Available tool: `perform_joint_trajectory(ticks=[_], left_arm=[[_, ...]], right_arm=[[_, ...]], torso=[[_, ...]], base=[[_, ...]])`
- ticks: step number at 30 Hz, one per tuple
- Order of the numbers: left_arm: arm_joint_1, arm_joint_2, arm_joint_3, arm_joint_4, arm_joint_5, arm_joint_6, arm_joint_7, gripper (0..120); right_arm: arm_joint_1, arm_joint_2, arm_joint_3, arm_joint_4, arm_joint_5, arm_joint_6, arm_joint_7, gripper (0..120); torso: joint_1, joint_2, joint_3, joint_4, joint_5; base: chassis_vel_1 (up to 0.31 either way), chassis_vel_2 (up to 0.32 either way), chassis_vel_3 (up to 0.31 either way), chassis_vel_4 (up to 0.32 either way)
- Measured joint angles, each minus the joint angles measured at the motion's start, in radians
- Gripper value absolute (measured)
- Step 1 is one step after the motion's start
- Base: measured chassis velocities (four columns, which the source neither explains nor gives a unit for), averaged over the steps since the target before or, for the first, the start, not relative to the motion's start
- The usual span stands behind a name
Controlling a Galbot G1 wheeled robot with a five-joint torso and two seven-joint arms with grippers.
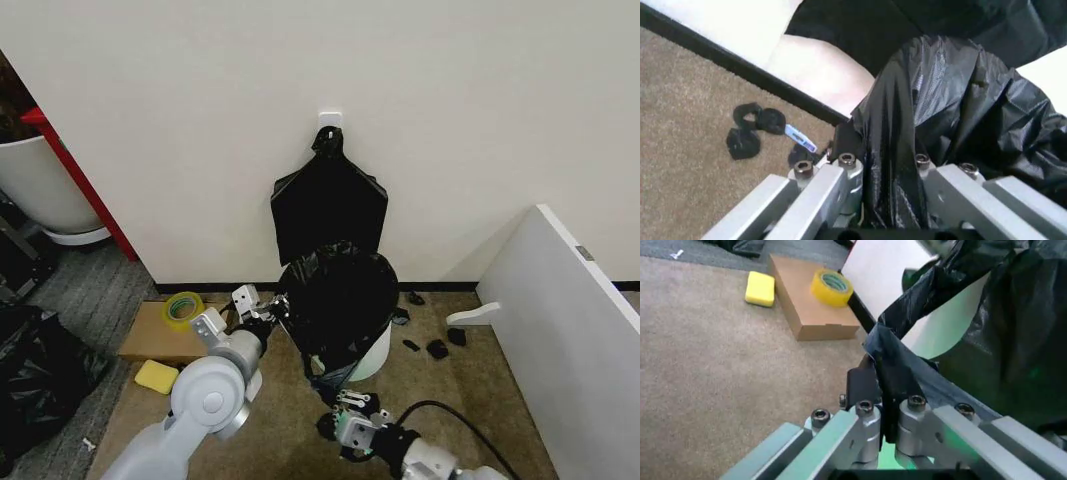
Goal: Place the garbage bag over the trash bin.
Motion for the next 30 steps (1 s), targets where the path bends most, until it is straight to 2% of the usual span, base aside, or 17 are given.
perform_joint_trajectory(ticks=[7,20,27,29,30], left_arm=[[0.000,-0.001,0.003,-0.012,-0.025,0.012,-0.014,4],[0.007,0.000,0.001,-0.031,-0.050,0.032,-0.047,4],[0.012,0.003,-0.009,-0.028,-0.049,0.033,-0.047,4],[0.007,0.006,-0.013,-0.017,-0.047,0.032,-0.047,4],[0.005,0.007,-0.013,-0.014,-0.045,0.032,-0.047,4]], right_arm=[[0.004,0.057,-0.014,-0.062,-0.013,-0.040,0.038,0],[-0.004,0.080,-0.007,-0.104,-0.010,-0.084,0.061,0],[-0.028,0.067,0.003,-0.081,0.022,-0.017,0.053,0],[-0.048,0.052,0.014,-0.060,0.035,0.036,0.040,11],[-0.054,0.046,0.018,-0.055,0.038,0.059,0.036,12]], torso=[[0.000,0.000,0.000,0.0000,0.0000],[0.000,0.000,0.000,0.0000,0.0000],[0.000,0.000,0.000,0.0000,0.0000],[0.000,0.000,0.000,-0.0001,0.0000],[0.000,0.000,0.000,-0.0001,0.0000]], base=[[0.000,0.000,0.000,0.000],[0.000,0.000,0.000,0.000],[0.000,0.000,0.000,0.000],[0.000,0.000,0.000,0.000],[0.000,0.000,0.000,0.000]])
